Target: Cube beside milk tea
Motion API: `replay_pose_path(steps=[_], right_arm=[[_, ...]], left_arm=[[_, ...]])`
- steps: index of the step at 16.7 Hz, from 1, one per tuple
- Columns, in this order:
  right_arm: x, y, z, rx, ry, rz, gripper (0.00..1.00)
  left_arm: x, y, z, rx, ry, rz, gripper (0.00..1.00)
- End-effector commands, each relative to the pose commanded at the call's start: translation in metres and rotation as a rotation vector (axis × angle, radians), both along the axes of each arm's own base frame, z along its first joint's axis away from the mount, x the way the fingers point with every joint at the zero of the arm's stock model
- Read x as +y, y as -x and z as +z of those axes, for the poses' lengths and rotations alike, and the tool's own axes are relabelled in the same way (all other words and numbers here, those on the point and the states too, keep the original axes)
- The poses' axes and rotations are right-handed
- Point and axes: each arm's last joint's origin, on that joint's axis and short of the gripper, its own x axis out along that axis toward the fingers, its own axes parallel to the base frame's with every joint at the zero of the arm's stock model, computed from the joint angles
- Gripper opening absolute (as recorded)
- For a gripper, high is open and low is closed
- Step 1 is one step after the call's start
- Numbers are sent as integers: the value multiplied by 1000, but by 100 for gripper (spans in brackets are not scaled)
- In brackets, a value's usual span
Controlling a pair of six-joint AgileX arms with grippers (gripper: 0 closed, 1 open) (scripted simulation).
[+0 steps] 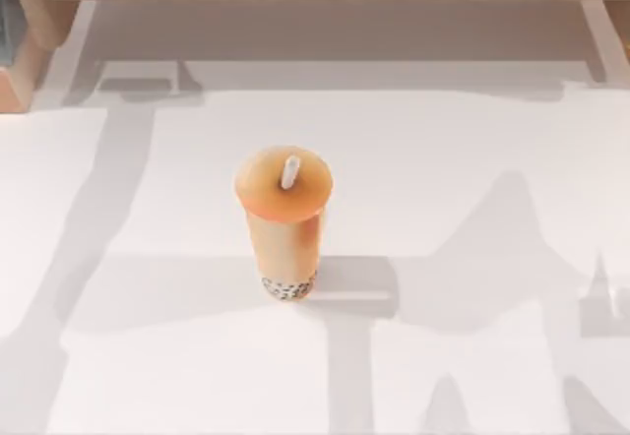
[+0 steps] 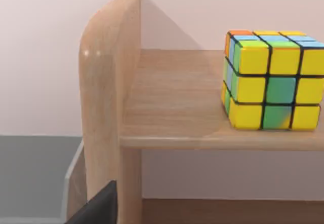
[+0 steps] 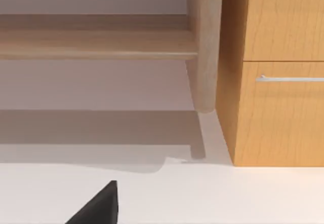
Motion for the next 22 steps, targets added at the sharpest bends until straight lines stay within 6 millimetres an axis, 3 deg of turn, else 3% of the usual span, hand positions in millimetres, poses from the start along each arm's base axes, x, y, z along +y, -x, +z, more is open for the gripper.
replay_pose_path(steps=[4, 7, 15, 22], right_arm=[[0, 0, 0, 0, 0, 0, 100], [0, 0, 0, 0, 0, 0, 100], [0, 0, 0, 0, 0, 0, 100], [0, 0, 0, 0, 0, 0, 100]], left_arm=[[-26, -64, -2, 21, -6, 1, 100], [-40, -91, -8, 33, -13, -1, 100], [-42, -98, -9, 36, -15, 0, 100], [-44, -134, 0, 29, -15, -3, 100]])
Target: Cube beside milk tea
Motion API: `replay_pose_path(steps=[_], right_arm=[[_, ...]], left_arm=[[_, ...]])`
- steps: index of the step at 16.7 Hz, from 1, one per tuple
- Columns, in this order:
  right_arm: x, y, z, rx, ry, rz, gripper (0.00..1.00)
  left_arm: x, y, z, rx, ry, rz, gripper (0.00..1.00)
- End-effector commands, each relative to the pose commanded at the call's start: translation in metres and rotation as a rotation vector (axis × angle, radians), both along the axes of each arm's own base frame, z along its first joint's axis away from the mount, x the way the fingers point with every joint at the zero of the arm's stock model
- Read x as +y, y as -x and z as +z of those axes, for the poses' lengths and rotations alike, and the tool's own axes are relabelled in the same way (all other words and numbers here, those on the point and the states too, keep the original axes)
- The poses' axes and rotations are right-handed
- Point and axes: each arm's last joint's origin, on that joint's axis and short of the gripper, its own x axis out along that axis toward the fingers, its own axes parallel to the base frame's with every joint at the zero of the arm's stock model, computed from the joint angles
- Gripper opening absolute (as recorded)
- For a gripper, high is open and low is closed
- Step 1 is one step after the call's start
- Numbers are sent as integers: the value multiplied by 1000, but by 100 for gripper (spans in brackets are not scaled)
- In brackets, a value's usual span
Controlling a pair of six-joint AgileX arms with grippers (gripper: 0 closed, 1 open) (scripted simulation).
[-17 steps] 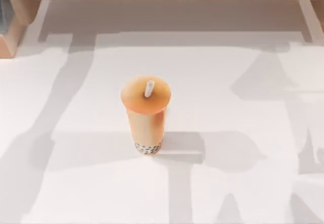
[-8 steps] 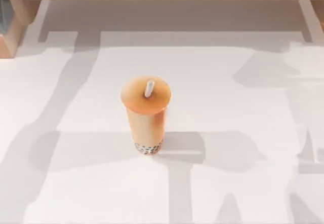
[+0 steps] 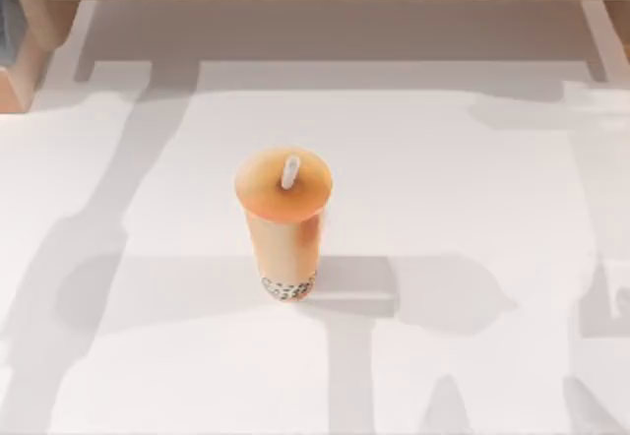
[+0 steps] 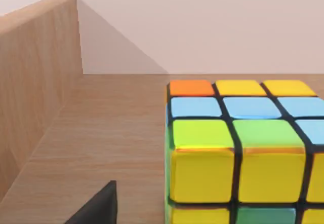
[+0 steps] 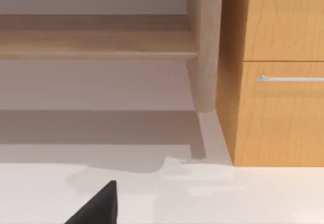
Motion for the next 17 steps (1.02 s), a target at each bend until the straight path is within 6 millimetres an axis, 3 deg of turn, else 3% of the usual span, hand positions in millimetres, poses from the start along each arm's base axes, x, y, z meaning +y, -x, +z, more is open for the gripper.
replay_pose_path(steps=[4, 8, 17], right_arm=[[0, 0, 0, 0, 0, 0, 100], [0, 0, 0, 0, 0, 0, 100], [0, 0, 0, 0, 0, 0, 100]], left_arm=[[-1, -21, -7, 2, 0, 0, 100], [-1, -23, -9, 6, 0, 0, 100], [-1, -23, -9, 6, 0, 0, 32]])
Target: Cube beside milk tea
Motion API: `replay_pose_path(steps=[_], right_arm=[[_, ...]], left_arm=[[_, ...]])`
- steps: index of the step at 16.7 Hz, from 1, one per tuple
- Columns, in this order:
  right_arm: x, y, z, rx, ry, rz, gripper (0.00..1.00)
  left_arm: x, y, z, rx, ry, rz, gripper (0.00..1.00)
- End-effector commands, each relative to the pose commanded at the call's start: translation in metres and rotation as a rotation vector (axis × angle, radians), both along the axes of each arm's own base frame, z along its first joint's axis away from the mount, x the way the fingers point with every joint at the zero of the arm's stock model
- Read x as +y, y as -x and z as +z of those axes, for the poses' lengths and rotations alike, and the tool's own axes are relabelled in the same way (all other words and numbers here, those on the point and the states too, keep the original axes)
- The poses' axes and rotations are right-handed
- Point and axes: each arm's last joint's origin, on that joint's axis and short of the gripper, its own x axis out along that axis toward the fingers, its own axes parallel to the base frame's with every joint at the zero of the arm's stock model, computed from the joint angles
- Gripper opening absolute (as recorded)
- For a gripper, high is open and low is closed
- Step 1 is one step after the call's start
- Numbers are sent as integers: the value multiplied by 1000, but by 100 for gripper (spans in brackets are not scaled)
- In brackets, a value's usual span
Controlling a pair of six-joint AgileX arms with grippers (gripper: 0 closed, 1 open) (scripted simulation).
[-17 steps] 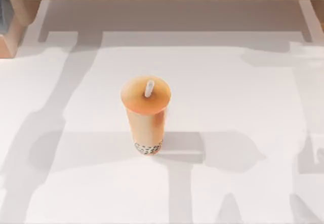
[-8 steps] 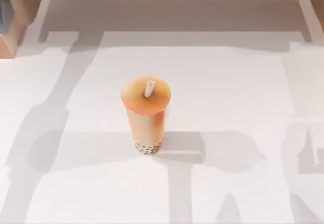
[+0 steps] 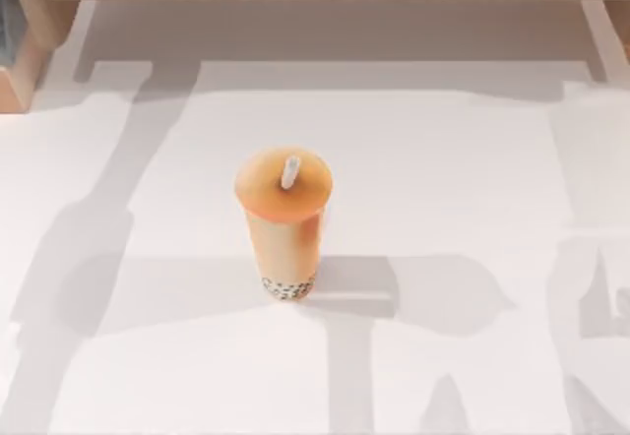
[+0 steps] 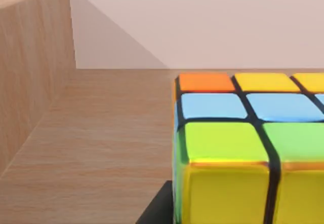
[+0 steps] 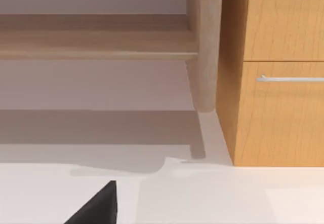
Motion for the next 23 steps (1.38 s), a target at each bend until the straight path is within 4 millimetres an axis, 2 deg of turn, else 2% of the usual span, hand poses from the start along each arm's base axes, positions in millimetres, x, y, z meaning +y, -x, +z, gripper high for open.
replay_pose_path(steps=[4, 5, 15, 19, 23], right_arm=[[0, 0, 0, 0, 0, 0, 100], [0, 0, 0, 0, 0, 0, 100], [0, 0, 0, 0, 0, 0, 100], [0, 0, 0, 0, 0, 0, 100], [0, 0, 0, 0, 0, 0, 100]], left_arm=[[0, 0, 0, 0, 0, 0, 2], [0, 0, 0, 0, 0, 0, 0], [-1, 2, 4, -12, 1, -5, 0], [-13, 7, 9, 7, 5, -50, 0], [-1, 1, 11, 0, -3, -5, 0]])
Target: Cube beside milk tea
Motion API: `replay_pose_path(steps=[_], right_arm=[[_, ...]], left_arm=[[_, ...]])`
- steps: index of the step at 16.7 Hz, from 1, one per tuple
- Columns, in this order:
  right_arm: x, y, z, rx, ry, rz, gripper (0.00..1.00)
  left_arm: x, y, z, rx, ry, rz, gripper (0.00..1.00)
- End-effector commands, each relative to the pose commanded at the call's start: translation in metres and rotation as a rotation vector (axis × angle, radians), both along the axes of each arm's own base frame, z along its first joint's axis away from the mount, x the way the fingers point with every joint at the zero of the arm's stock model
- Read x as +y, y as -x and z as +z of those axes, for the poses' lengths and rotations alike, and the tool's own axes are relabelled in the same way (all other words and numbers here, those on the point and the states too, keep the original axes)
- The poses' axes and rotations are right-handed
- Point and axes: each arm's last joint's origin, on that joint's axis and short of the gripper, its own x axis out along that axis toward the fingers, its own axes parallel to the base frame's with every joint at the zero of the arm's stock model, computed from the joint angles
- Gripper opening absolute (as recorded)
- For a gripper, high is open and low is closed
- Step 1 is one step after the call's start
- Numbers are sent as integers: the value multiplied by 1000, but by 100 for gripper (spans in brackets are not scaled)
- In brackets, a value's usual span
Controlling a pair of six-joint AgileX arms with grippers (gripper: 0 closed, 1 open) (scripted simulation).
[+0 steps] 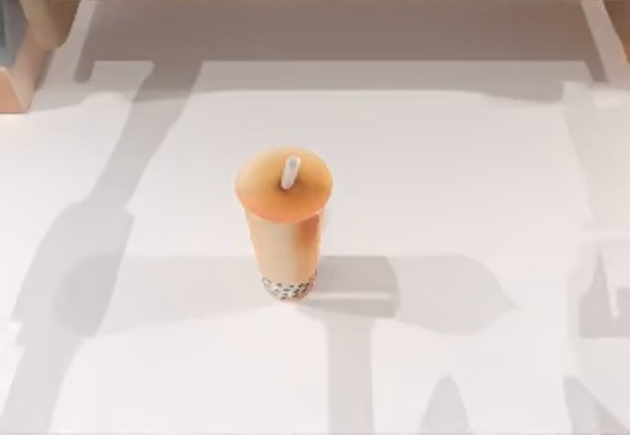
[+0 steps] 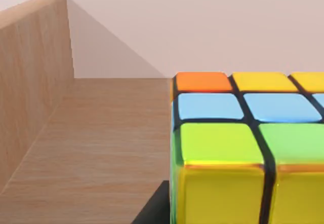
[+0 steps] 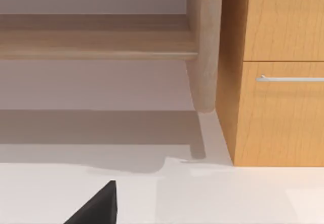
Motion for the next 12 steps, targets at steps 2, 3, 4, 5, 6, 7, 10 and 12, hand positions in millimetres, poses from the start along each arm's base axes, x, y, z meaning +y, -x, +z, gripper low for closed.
replay_pose_path(steps=[2, 3, 4, 5, 6, 7, 10, 12], right_arm=[[0, 0, 0, 0, 0, 0, 100], [0, 0, 0, 0, 0, 0, 100], [0, 0, 0, 0, 0, 0, 100], [0, 0, 0, 0, 0, 0, 100], [0, 0, 0, 0, 0, 0, 100], [0, 0, 0, 0, 0, 0, 100], [0, 0, 0, 0, 0, 0, 100], [0, 0, 0, 0, 0, 0, 100]], left_arm=[[0, -1, 0, -2, 2, 2, 0], [0, -1, 0, -2, 2, 2, 0], [-1, 1, 0, -2, 0, -1, 0], [-1, 1, 1, -3, 0, -2, 0], [-1, 5, 7, -8, -2, -10, 0], [-1, 11, 16, -15, -6, -25, 0], [-7, 44, 45, 6, -48, -111, 0], [-11, 67, 54, 71, -88, -178, 0]])
